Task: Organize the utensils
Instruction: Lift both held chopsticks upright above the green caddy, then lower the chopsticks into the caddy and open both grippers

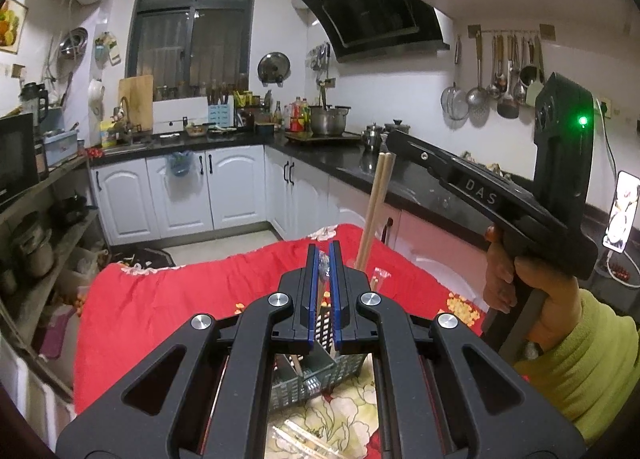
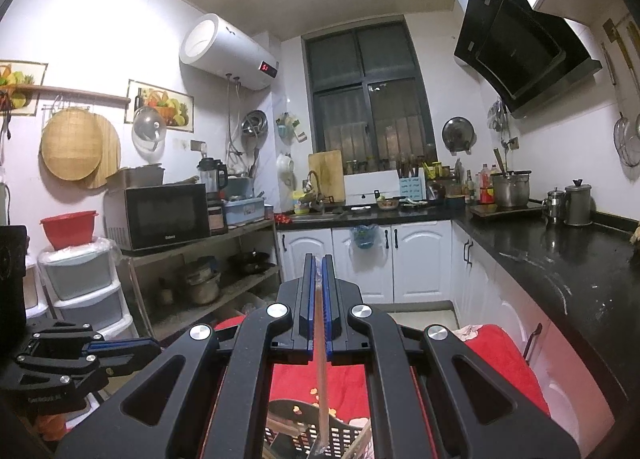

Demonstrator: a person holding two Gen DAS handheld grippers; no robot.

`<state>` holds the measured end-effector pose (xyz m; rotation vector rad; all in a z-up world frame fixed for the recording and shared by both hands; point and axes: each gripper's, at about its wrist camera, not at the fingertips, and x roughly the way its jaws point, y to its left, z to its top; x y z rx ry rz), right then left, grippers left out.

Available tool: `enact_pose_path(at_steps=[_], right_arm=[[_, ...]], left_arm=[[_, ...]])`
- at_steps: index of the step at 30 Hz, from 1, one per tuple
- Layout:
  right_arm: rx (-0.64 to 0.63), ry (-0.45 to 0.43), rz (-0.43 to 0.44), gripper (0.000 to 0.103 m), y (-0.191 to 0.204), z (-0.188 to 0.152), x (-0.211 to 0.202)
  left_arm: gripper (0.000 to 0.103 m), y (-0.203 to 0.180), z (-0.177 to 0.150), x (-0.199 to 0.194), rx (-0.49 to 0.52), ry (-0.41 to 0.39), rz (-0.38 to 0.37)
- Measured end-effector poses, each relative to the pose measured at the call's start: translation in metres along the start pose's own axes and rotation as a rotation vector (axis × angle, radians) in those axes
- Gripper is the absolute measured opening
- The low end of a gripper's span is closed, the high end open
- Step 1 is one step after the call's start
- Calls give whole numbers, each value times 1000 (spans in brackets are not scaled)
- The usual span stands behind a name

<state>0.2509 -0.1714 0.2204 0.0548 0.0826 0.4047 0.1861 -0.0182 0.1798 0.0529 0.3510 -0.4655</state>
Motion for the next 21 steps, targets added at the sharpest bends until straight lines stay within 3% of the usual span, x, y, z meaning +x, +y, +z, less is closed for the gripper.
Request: enact_pose_path(at_steps=[21], right_arm=[[19, 95, -30, 4, -1, -57, 38]], left_arm=[[3, 0, -35, 46, 16, 120, 24]])
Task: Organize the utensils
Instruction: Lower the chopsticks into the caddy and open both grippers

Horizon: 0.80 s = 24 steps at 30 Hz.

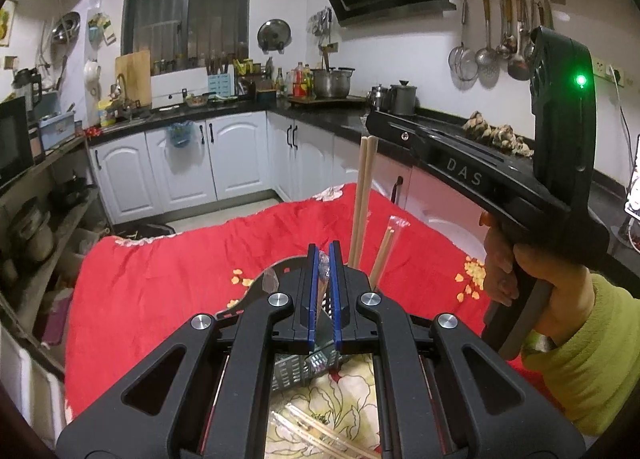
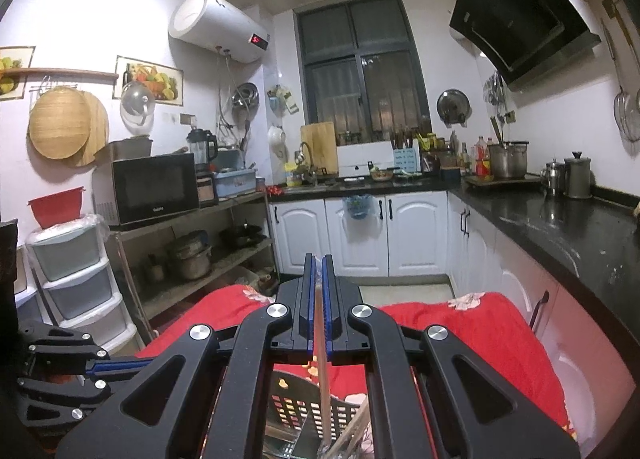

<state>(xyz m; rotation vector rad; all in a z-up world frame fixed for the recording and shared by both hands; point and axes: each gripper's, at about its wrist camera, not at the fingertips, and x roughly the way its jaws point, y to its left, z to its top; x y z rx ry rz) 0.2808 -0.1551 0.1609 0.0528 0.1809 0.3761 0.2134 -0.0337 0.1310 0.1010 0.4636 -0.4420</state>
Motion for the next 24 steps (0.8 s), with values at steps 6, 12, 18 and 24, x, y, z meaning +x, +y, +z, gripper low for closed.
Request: enact_pose_path(at_steps=[6, 12, 18, 24], right_arm=[[11, 42, -9, 4, -4, -14, 10], [24, 90, -17, 4, -5, -27, 17], [43, 109, -24, 17, -10, -33, 13], [47, 122, -39, 26, -15, -36, 0]], left_arm=[[3, 5, -8, 13, -14, 29, -3], [3, 8, -15, 22, -26, 53, -7], [3, 11, -22, 28, -40, 74, -11], [3, 13, -24, 28, -52, 74, -7]])
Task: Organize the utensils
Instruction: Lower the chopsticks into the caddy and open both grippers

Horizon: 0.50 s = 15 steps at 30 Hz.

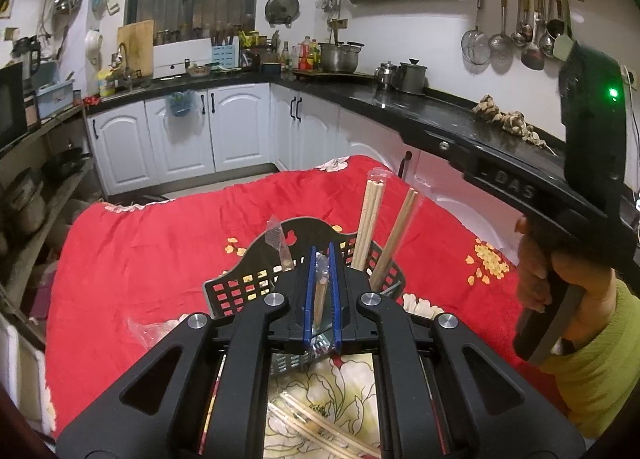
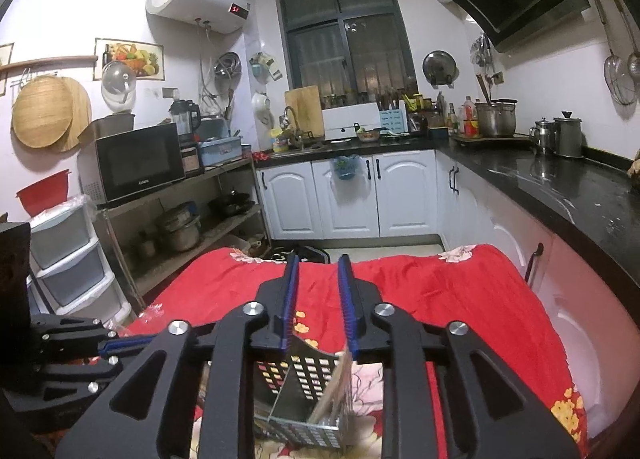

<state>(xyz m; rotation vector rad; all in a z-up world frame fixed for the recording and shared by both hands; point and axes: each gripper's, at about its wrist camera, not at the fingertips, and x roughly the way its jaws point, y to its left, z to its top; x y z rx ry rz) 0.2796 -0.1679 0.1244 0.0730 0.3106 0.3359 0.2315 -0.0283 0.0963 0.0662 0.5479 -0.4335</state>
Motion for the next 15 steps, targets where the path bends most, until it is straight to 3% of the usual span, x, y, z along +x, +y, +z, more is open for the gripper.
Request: enact_pose_path(at_steps=[15], right_arm=[[4, 61, -27, 35, -8, -11, -35]], left_arm=[[48, 0, 1, -22, -27, -58, 18]])
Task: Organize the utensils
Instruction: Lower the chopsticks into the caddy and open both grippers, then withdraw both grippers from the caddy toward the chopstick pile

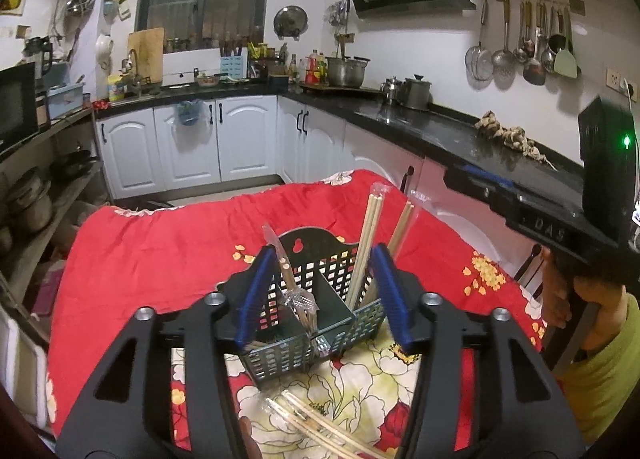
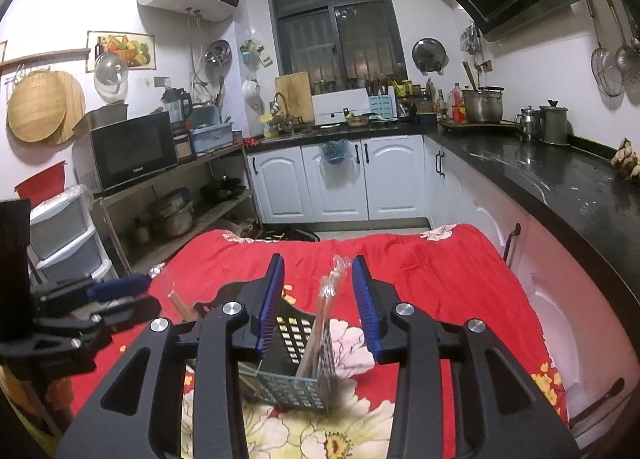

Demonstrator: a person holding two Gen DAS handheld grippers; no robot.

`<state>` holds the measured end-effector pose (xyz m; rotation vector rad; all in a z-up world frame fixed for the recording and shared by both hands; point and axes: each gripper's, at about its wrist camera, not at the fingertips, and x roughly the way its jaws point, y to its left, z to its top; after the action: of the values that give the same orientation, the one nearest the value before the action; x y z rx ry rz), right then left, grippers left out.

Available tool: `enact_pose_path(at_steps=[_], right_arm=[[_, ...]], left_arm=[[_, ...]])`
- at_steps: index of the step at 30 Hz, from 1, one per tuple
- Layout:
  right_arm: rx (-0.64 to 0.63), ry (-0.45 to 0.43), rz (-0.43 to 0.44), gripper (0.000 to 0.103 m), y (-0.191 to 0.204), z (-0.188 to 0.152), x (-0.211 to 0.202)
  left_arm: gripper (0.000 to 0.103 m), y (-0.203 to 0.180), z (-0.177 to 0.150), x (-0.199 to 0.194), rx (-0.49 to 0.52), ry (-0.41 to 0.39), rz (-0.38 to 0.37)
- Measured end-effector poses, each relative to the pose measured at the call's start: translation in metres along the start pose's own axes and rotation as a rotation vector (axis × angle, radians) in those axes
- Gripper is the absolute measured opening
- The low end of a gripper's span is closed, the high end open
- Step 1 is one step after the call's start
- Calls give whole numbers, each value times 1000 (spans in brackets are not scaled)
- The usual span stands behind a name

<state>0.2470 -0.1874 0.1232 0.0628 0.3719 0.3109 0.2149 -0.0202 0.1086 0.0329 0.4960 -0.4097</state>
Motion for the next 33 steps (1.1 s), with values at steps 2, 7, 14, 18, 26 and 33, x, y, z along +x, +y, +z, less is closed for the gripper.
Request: enact_pose_path(at_steps=[2, 7, 14, 18, 26, 33], right_arm=[[3, 4, 2, 38, 0, -3, -4], [-4, 10, 9, 41, 1, -9, -12], [-22, 6, 15, 49, 6, -18, -25], [-32, 14, 12, 50, 7, -25, -30], [-18, 38, 26, 51, 8, -36, -36], [-34, 51, 36, 52, 12, -46, -45]], left_arm=[[60, 1, 1, -5, -6, -13, 5], [84, 0, 4, -19, -16, -53, -2], [92, -4, 0, -35, 2, -92, 23], [92, -6, -7, -42, 1, -97, 23], [92, -2, -22, -48, -31, -87, 23], [92, 2, -38, -48, -61, -62, 23]])
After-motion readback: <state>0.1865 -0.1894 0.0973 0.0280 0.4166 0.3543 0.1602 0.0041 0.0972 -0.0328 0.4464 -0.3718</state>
